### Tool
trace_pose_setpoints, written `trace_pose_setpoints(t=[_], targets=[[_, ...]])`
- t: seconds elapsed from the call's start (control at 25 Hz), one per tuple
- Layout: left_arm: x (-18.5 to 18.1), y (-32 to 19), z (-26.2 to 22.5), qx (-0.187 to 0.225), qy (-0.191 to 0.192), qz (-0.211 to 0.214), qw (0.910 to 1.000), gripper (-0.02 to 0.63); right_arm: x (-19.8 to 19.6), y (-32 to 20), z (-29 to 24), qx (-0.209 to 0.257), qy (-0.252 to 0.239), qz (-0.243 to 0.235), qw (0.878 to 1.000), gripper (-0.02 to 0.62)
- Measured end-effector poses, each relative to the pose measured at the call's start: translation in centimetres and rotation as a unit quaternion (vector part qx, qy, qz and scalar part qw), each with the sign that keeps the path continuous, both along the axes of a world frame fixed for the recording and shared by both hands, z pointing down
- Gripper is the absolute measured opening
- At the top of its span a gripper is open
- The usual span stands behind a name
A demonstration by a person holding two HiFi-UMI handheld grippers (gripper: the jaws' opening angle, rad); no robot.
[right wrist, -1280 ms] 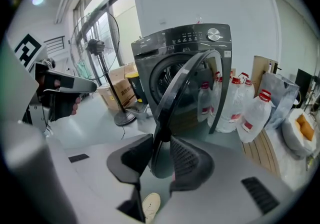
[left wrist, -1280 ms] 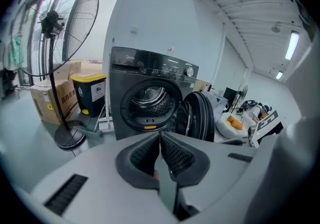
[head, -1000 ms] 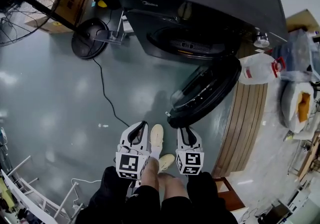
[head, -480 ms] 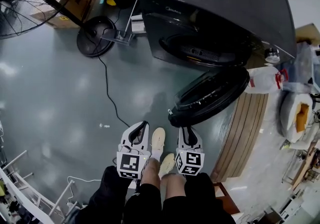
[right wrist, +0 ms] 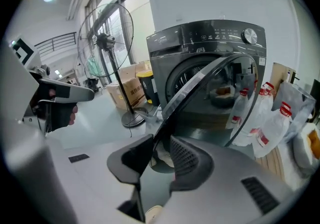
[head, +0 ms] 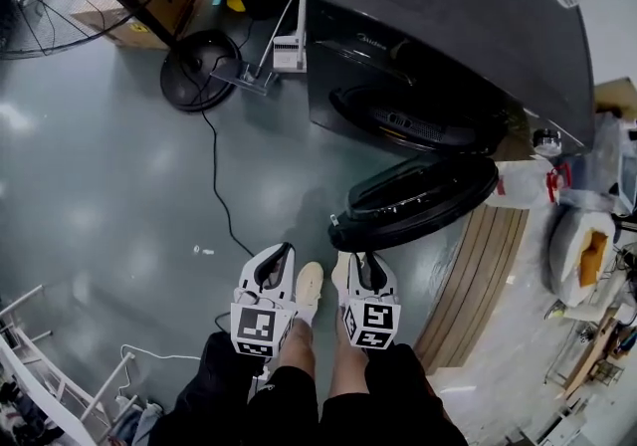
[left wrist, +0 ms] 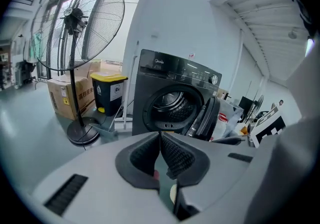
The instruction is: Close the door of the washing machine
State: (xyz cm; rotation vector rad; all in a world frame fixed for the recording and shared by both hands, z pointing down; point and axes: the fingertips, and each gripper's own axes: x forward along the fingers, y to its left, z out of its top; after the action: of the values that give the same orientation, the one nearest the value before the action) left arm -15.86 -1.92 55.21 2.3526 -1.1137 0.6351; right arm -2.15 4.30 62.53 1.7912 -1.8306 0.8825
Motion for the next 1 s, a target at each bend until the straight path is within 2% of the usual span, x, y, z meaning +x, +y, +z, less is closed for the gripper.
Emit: trace_pose_setpoints(t=[1.0], targets=[[0.4, -8.5, 0.8, 0.002, -0.019, -0.089, 0.9959, 0.031, -0.9, -10.9, 0.0, 0.028, -0.014, -0.115, 0.993, 0.080]])
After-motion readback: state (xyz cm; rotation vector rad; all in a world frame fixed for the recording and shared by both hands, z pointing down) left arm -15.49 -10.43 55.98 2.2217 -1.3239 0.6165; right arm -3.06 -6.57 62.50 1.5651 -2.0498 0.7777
